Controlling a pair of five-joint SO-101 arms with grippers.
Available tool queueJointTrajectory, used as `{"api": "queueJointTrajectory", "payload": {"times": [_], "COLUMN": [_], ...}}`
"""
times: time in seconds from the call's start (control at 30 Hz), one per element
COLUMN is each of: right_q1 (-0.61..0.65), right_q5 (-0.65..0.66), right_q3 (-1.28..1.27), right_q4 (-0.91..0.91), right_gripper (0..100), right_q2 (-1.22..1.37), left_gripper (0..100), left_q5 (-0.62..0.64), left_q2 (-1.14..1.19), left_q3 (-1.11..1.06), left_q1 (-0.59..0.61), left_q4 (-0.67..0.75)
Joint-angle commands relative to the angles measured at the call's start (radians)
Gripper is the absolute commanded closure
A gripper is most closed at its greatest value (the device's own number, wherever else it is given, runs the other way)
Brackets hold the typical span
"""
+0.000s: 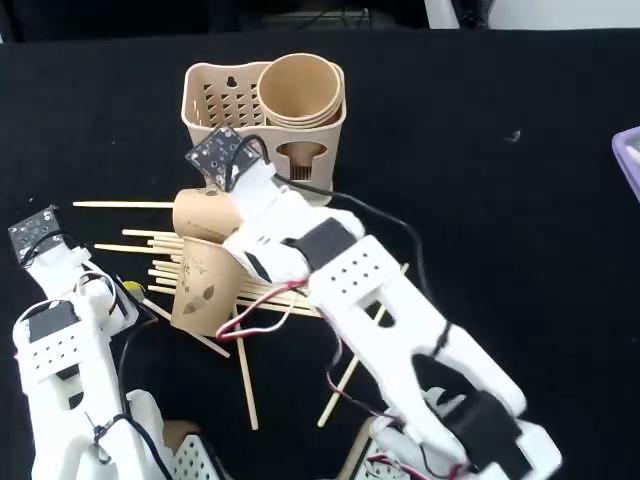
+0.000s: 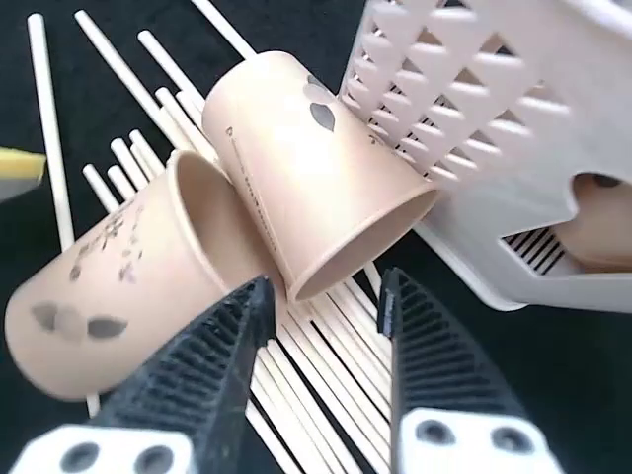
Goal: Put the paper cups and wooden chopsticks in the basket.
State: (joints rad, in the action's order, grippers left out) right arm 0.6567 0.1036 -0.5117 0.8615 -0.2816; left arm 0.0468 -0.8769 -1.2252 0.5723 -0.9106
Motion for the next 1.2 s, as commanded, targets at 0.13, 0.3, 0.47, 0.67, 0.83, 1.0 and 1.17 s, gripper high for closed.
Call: {"api": "queueJointTrajectory", "payload": {"times": [0.13, 0.3, 0.47, 0.67, 0.83, 1.0, 1.17], "right_q1": [0.003, 0.005, 0.002, 0.0, 0.008, -0.018, -0.031], "right_q5": [-0.19, -0.199, -0.189, -0.117, -0.052, 0.109, 0.216], "right_q3": [0.13, 0.134, 0.134, 0.125, 0.096, 0.094, 0.154], "right_q4": [-0.046, -0.048, -0.051, -0.066, 0.012, 0.138, 0.264], "right_gripper": [82.8, 83.2, 93.9, 98.8, 98.8, 98.8, 98.8], "right_q2": [0.113, 0.171, 0.182, 0.142, -0.033, -0.236, -0.429], "left_gripper": [73, 73, 73, 73, 73, 73, 73], "left_q5": [0.002, 0.002, 0.002, 0.002, 0.002, 0.002, 0.002], "left_q2": [-0.008, -0.008, -0.008, -0.008, -0.008, -0.008, -0.008], "left_q3": [0.004, 0.004, 0.004, 0.004, 0.004, 0.005, 0.005], "left_q1": [0.008, 0.008, 0.008, 0.012, 0.01, 0.008, 0.008], "left_q4": [0.014, 0.014, 0.014, 0.014, 0.014, 0.014, 0.014]}}
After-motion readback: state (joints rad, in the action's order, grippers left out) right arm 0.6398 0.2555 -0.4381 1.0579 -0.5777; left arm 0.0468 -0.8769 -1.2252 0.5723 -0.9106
